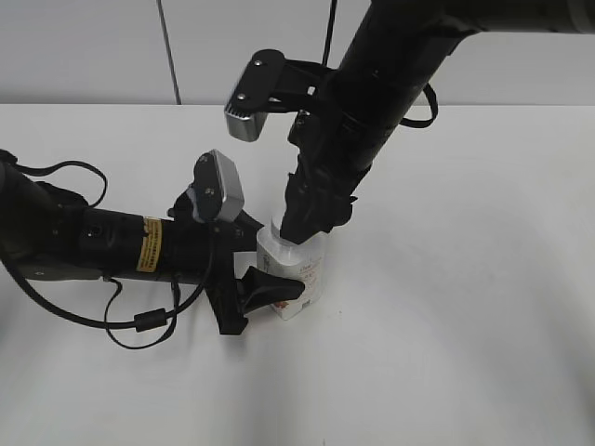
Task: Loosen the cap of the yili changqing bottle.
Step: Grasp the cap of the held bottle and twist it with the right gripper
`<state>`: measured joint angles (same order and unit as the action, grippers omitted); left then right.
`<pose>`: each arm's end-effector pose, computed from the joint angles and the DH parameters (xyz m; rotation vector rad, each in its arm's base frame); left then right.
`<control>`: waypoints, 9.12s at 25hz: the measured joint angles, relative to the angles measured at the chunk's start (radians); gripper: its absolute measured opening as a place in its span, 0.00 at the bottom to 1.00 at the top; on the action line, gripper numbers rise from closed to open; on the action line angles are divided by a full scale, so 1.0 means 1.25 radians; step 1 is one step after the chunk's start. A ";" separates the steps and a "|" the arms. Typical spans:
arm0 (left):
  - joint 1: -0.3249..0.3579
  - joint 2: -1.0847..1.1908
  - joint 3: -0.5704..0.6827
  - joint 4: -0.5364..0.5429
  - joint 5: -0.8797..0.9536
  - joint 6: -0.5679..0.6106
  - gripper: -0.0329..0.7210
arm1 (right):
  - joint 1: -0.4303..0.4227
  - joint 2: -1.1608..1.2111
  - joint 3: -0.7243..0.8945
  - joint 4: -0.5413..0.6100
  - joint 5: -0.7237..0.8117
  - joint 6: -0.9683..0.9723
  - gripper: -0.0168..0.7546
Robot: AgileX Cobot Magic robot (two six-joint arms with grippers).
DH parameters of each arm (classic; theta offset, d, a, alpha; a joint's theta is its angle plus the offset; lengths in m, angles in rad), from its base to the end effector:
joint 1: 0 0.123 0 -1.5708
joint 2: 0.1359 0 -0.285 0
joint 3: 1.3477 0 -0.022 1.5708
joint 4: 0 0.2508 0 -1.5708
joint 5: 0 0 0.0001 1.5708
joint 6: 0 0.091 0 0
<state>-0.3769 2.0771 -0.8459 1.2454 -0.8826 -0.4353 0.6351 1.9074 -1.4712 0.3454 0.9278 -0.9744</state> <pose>0.2907 -0.1866 0.0886 1.3876 1.6695 -0.7997 0.3079 0.2576 0.2286 -1.8366 2.0897 0.3545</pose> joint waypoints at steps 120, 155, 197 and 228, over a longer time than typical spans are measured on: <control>-0.001 0.000 0.000 0.012 -0.005 0.004 0.63 | 0.029 0.033 -0.007 -0.075 -0.013 0.327 0.60; -0.001 0.000 0.000 -0.001 0.001 -0.007 0.61 | 0.029 0.028 -0.009 -0.084 -0.027 -0.366 0.41; -0.001 0.000 0.000 0.012 -0.005 0.002 0.61 | 0.029 0.004 -0.009 -0.079 -0.016 0.682 0.68; -0.003 0.000 0.000 0.017 -0.005 0.010 0.61 | 0.030 0.032 -0.014 -0.080 0.005 -0.268 0.52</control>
<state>-0.3805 2.0771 -0.8459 1.2670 -0.8892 -0.4234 0.6730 1.9469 -1.4884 0.2457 0.9346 -1.3100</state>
